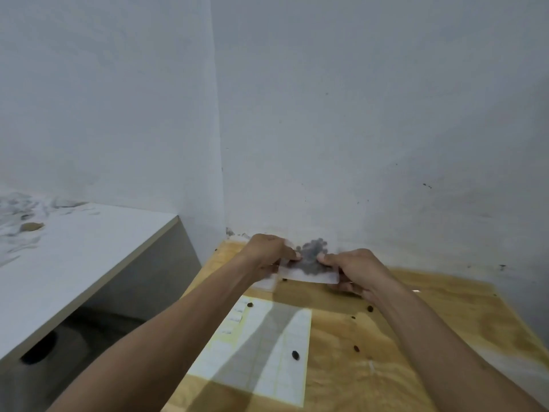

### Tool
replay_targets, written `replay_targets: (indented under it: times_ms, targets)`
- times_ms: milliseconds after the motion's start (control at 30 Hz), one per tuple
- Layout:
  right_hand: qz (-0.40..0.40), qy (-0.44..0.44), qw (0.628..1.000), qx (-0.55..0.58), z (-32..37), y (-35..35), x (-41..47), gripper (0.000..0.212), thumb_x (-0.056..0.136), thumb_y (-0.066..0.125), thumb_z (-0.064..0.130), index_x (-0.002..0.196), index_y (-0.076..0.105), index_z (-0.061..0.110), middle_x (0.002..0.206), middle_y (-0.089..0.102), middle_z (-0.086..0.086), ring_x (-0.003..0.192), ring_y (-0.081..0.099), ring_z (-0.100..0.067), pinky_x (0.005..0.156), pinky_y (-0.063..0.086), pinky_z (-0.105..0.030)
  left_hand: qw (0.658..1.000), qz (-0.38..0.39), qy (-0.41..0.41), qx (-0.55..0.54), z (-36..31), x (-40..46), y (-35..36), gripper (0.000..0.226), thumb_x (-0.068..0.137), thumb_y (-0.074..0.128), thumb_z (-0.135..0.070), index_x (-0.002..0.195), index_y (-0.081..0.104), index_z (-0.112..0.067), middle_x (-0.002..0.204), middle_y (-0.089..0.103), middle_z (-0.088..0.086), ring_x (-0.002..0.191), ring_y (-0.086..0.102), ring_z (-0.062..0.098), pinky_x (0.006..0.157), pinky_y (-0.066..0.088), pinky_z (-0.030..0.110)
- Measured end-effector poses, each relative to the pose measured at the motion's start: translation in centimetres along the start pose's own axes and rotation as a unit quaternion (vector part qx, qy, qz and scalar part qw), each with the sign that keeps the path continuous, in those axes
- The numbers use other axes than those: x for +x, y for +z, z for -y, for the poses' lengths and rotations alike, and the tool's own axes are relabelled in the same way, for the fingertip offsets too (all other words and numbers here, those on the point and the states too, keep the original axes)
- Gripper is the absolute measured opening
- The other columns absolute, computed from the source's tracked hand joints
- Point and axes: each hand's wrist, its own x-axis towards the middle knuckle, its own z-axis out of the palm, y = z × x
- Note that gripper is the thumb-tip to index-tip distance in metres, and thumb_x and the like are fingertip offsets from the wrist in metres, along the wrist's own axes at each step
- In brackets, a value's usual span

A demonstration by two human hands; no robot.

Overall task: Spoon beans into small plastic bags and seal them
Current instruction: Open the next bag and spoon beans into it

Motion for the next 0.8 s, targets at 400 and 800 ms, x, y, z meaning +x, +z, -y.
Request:
replay_targets:
  times_ms: [400,800]
  targets:
    - [-0.01,-0.052,0.997,-0.062,0.6,7.8,5.1,0.018,0.088,0.074,0.003,0.105,0.071,-0.002,0.103,0.073,-0.014,0.08,0.073,-0.021,0.064,0.061,-0.026,0.975,-0.173,0.092,0.105,3.3,3.6,-6.8,0.023,0.086,0.08,-0.017,0.071,0.069,-0.003,0.067,0.056,0.006,0.063,0.051,0.018,0.063,0.041,0.027]
    - [-0.045,-0.069,0.946,-0.314,-2.2,12.0,7.8,0.023,0.09,0.066,0.03,0.076,0.058,0.013,0.07,0.057,-0.003,0.063,0.056,-0.024,0.051,0.037,-0.029,0.954,-0.143,0.055,0.259,7.1,7.3,-8.4,0.03,0.093,0.07,-0.025,0.069,0.06,-0.01,0.065,0.048,0.01,0.062,0.044,0.02,0.059,0.031,0.031]
